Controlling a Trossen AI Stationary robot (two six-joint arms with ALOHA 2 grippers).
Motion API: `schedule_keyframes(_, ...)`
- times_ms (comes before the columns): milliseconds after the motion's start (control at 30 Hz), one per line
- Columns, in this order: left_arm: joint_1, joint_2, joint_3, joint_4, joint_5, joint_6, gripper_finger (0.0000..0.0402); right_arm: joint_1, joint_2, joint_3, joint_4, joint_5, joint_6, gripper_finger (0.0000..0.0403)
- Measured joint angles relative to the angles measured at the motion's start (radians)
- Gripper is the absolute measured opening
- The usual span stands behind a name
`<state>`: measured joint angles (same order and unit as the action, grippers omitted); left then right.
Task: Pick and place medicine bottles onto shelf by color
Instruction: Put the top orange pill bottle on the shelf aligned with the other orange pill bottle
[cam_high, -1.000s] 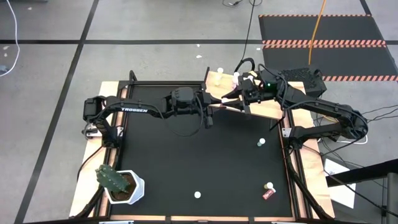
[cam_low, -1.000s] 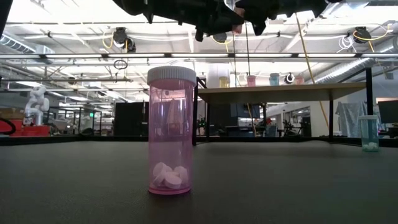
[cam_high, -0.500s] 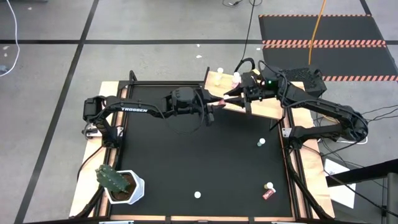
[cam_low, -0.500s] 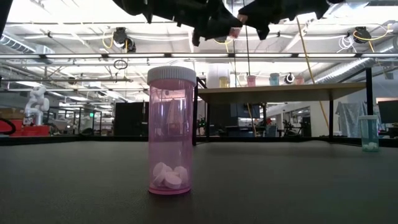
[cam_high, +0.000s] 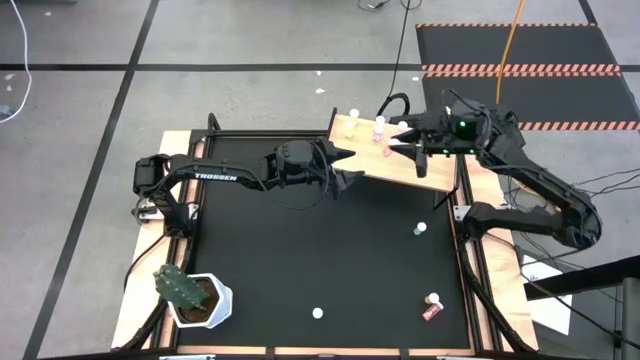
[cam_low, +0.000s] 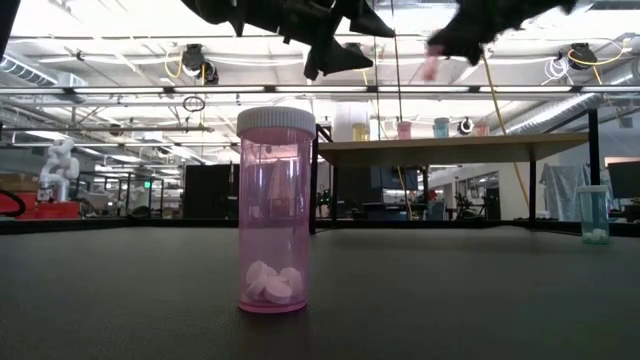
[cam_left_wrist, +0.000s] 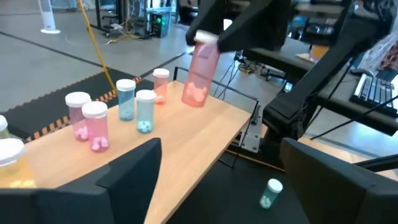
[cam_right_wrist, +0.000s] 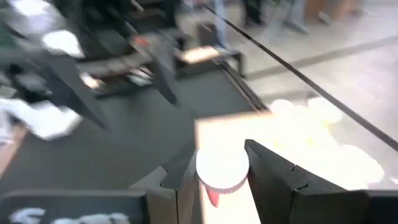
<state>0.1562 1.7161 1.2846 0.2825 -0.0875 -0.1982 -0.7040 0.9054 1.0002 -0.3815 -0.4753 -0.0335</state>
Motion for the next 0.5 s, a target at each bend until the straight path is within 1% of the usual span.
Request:
schedule_keyframes(167, 0.000, 0.000, 0.000, -0.001, 0.000, -0.025, 0.0341, -0.030, -0.096, 0.000, -0.225, 0.222, -0.100, 0.0120)
schedule_keyframes(300, 0.002, 0.000, 0.000, -0.001, 0.000, 0.002, 0.0342, -0.058, -0.103, -0.013, -0.322, 0.347, -0.173, 0.0120)
schedule_keyframes(367, 0.006, 0.000, 0.000, 0.003, 0.000, 0.023, 0.0342, -0.082, -0.104, -0.051, -0.317, 0.376, -0.207, 0.0120)
schedule_keyframes(500, 0.008, 0.000, 0.000, 0.016, -0.002, 0.087, 0.0342, -0.152, -0.103, -0.136, -0.232, 0.365, -0.200, 0.0120)
